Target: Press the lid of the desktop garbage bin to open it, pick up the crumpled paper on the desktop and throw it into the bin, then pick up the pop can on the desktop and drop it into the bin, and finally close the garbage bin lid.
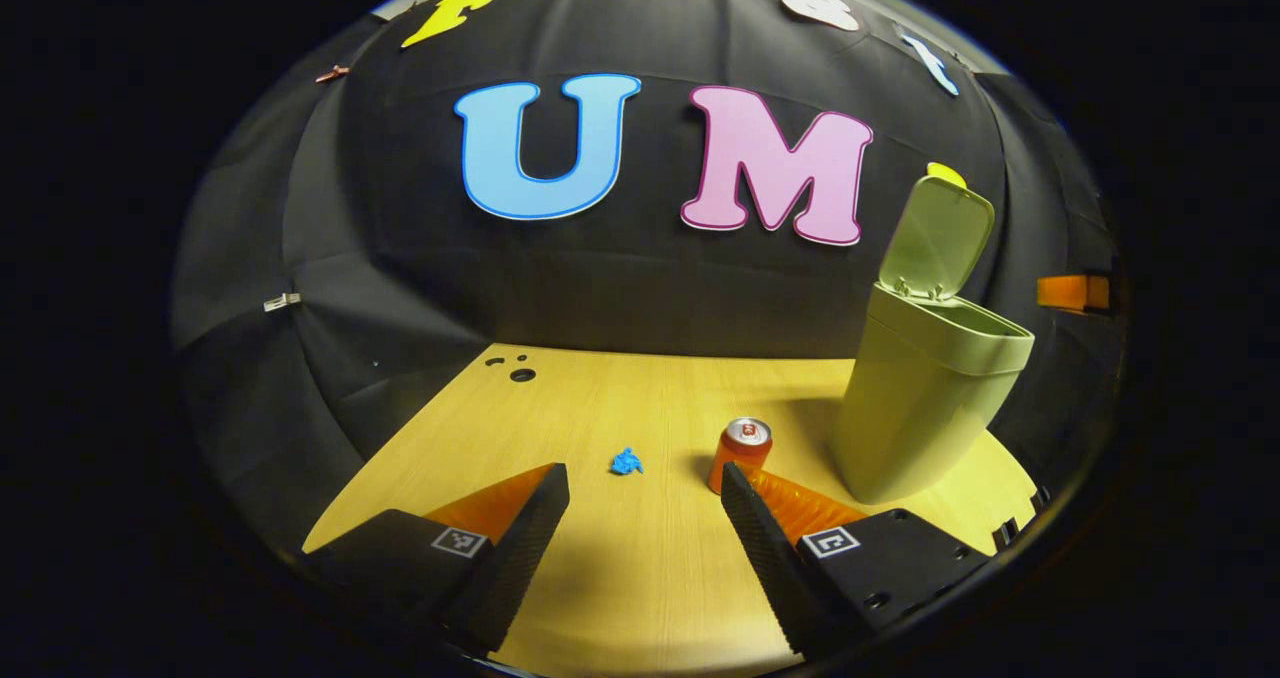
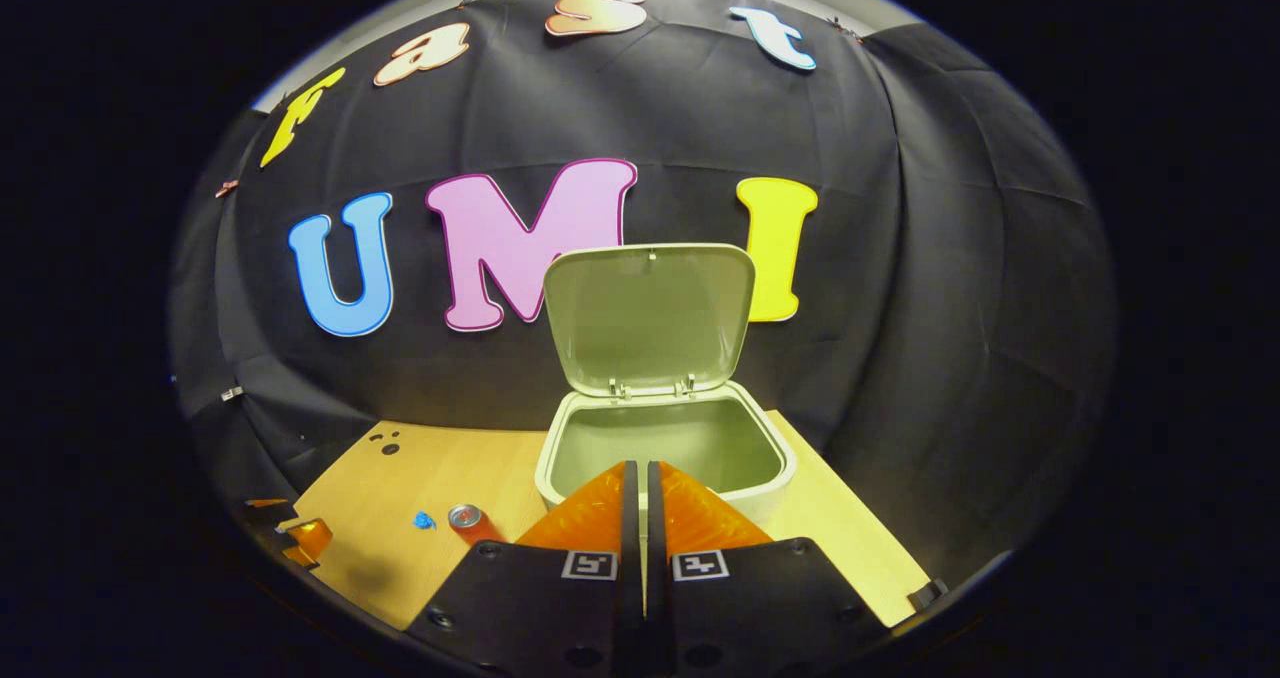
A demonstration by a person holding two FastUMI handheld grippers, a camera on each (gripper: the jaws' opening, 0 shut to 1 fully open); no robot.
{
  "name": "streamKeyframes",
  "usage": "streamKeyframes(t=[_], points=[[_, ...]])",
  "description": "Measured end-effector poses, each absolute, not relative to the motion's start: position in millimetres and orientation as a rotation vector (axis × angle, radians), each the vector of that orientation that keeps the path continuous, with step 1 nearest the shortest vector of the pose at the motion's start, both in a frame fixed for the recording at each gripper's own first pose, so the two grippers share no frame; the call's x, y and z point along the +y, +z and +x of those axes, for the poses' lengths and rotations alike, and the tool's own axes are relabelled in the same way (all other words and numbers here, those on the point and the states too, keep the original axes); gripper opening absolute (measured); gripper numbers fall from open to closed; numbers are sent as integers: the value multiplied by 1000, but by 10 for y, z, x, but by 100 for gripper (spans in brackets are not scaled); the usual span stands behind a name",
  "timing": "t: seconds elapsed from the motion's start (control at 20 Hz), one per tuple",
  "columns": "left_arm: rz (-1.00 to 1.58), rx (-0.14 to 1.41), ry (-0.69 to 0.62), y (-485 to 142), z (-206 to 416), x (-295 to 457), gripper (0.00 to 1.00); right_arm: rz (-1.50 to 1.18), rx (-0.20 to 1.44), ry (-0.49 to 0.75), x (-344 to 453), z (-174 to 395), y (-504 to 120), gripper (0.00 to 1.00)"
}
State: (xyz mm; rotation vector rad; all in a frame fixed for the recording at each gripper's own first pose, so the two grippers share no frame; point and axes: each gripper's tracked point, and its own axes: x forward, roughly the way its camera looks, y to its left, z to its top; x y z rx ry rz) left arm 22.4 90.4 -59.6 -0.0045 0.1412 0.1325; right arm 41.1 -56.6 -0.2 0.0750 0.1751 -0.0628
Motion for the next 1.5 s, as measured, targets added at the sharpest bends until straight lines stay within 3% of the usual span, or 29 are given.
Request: streamKeyframes(t=[0.25,0.35,0.55,0.6,0.65,0.7,0.75,0.8,0.85,0.9,1.5], points=[[-31,140,149,-654,421,1110,98,53,222,-57,-584,342,-181,5],[-33,149,156,-718,523,1185,99,56,239,-55,-593,331,-242,10],[-11,172,166,-820,799,1261,99,58,278,-27,-558,302,-429,30],[-8,176,164,-844,890,1276,99,53,293,-16,-549,296,-512,52],[-10,186,159,-872,975,1270,99,47,303,-13,-560,294,-573,55],[-16,195,153,-929,1066,1265,100,45,309,-12,-572,293,-606,71],[-25,204,150,-970,1171,1263,98,48,312,-9,-572,287,-640,74],[-36,215,143,-1027,1268,1246,98,49,317,-11,-584,286,-682,92],[-45,228,137,-1079,1365,1230,98,49,325,-16,-579,251,-742,92],[-52,240,135,-1145,1450,1232,99,45,336,-18,-599,268,-791,100],[17,388,179,-1937,2479,1429,99,27,494,47,-309,53,-1342,100]])
